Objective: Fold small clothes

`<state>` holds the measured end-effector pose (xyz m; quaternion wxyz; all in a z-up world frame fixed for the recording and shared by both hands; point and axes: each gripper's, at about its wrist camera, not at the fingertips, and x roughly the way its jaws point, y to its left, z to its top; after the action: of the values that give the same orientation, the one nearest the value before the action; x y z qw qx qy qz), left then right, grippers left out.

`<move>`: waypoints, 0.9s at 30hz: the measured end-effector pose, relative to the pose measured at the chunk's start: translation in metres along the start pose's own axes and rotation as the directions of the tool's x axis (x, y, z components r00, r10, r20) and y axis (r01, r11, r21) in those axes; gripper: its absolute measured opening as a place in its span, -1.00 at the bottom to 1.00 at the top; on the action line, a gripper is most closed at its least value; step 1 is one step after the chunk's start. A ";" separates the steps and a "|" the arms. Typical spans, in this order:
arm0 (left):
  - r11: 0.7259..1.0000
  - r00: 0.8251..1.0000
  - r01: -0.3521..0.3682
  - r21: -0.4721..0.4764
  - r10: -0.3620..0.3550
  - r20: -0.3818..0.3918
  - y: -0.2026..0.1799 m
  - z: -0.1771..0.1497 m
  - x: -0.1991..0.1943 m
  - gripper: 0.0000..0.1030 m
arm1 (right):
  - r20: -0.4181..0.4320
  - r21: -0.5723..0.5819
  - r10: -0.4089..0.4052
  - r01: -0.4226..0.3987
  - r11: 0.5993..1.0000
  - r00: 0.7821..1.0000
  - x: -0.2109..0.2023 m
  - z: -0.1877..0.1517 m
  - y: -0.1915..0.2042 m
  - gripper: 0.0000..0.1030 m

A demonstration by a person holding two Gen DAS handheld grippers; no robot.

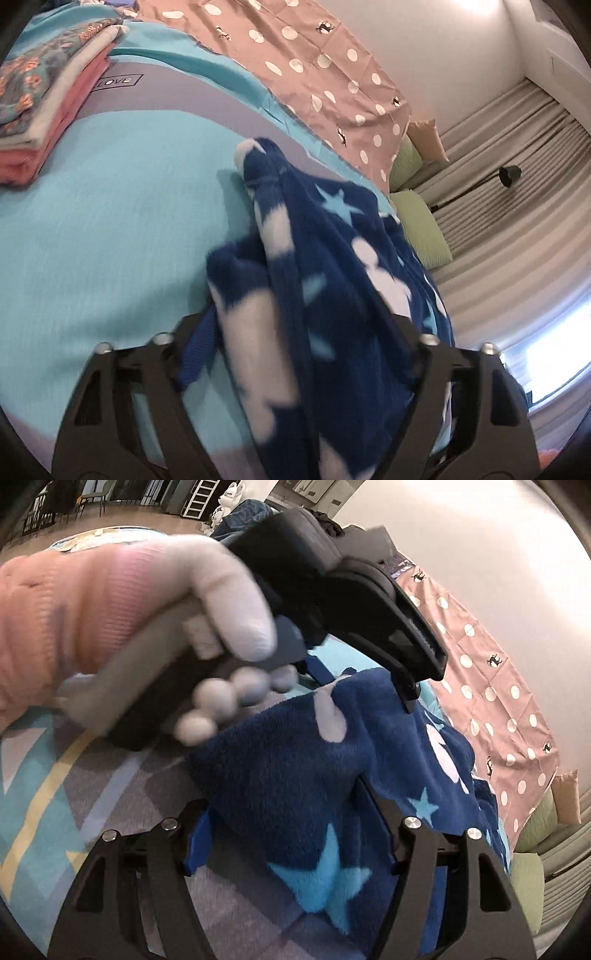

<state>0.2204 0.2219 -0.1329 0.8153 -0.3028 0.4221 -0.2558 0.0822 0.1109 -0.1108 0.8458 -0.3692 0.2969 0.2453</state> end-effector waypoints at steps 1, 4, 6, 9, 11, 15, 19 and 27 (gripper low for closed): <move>1.000 1.000 0.010 -0.019 -0.010 -0.008 0.003 0.003 0.005 -0.01 | 0.000 0.008 -0.002 0.002 1.000 1.000 -0.001 -0.001 0.001 0.06; 0.996 0.999 0.053 -0.070 -0.053 -0.003 0.009 0.007 0.008 -0.35 | 0.018 0.077 0.022 -0.024 0.997 1.000 -0.005 -0.002 -0.015 -0.28; 0.998 0.999 0.043 -0.054 -0.042 0.015 0.001 0.007 0.004 -0.39 | 0.039 0.164 0.075 -0.081 0.983 0.996 -0.010 -0.002 -0.034 -0.39; 0.998 0.998 0.051 -0.029 -0.050 0.034 -0.016 0.012 -0.005 -0.41 | 0.083 0.300 0.131 -0.150 0.942 0.988 -0.018 -0.003 -0.066 -0.48; 0.998 0.998 0.057 -0.007 -0.057 0.040 -0.031 0.018 -0.011 -0.42 | 0.125 0.364 0.135 -0.172 0.916 0.983 -0.028 -0.005 -0.084 -0.52; 0.994 0.997 0.056 0.089 -0.061 0.049 -0.083 0.034 -0.020 -0.42 | 0.212 0.463 0.117 -0.205 0.862 0.970 -0.056 -0.013 -0.112 -0.54; 0.980 0.998 0.049 0.195 -0.058 0.039 -0.143 0.043 -0.017 -0.42 | 0.288 0.536 0.121 -0.265 0.802 0.950 -0.078 -0.031 -0.140 -0.55; 0.942 1.000 0.020 0.335 -0.019 -0.005 -0.246 0.038 0.024 -0.42 | 0.400 0.689 0.089 -0.363 0.628 0.912 -0.110 -0.104 -0.202 -0.58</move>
<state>0.2247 0.0477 0.0457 0.8520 -0.1638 0.3703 -0.3319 0.0995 -0.1135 0.0041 0.9202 0.1001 0.2709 0.2644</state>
